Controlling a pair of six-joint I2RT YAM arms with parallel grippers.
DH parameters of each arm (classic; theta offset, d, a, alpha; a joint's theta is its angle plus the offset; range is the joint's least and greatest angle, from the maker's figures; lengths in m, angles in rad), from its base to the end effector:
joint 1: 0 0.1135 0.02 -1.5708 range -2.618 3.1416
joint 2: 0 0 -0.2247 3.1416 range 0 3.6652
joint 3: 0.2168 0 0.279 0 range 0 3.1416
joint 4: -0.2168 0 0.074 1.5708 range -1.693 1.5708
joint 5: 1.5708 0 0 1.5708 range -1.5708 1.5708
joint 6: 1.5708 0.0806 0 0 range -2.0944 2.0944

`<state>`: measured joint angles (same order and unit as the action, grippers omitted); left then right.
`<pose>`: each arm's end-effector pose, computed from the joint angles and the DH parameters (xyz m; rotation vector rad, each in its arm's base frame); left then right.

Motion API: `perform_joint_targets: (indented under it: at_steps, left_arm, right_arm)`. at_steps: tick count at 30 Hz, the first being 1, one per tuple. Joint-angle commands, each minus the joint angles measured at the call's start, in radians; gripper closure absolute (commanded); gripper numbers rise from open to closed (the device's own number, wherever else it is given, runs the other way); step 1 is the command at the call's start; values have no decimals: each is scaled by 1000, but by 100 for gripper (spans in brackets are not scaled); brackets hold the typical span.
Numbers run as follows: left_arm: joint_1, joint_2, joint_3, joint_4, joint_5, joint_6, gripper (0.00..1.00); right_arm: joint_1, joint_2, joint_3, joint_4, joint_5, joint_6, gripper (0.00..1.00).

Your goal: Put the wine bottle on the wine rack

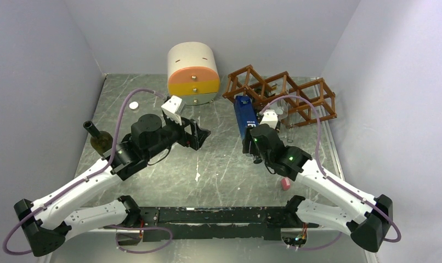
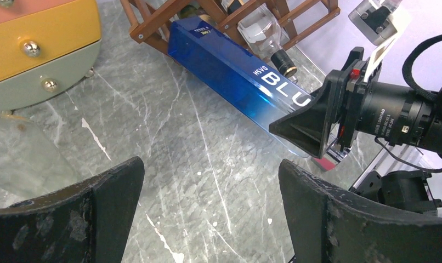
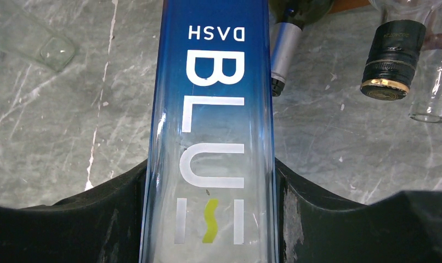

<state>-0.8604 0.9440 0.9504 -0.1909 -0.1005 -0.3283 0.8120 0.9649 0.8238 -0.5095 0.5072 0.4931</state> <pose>0.2095 -0.2311 0.3290 0.4048 1.7742 -0.7700 0.2246 0.1800 0.2318 -0.0677 2.1343 0.2012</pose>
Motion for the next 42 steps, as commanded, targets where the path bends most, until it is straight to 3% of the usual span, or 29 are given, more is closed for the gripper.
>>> perform_joint_targets:
  at_steps: [1,19,30,42]
  left_arm:
    - [-3,-30,-17,-32,-5,4,4]
    - [-5,-64,-94,3,-40,2,5]
    - [-23,-56,-111,6,-88,14,5]
    - [-28,-41,-116,12,-87,20,5]
  right_arm:
    - [-10,-1,66,205,67,84,100]
    - [-13,34,-3,392,242,293,100]
    - [-32,143,10,565,300,257,100]
    - [-143,236,15,698,256,230,100]
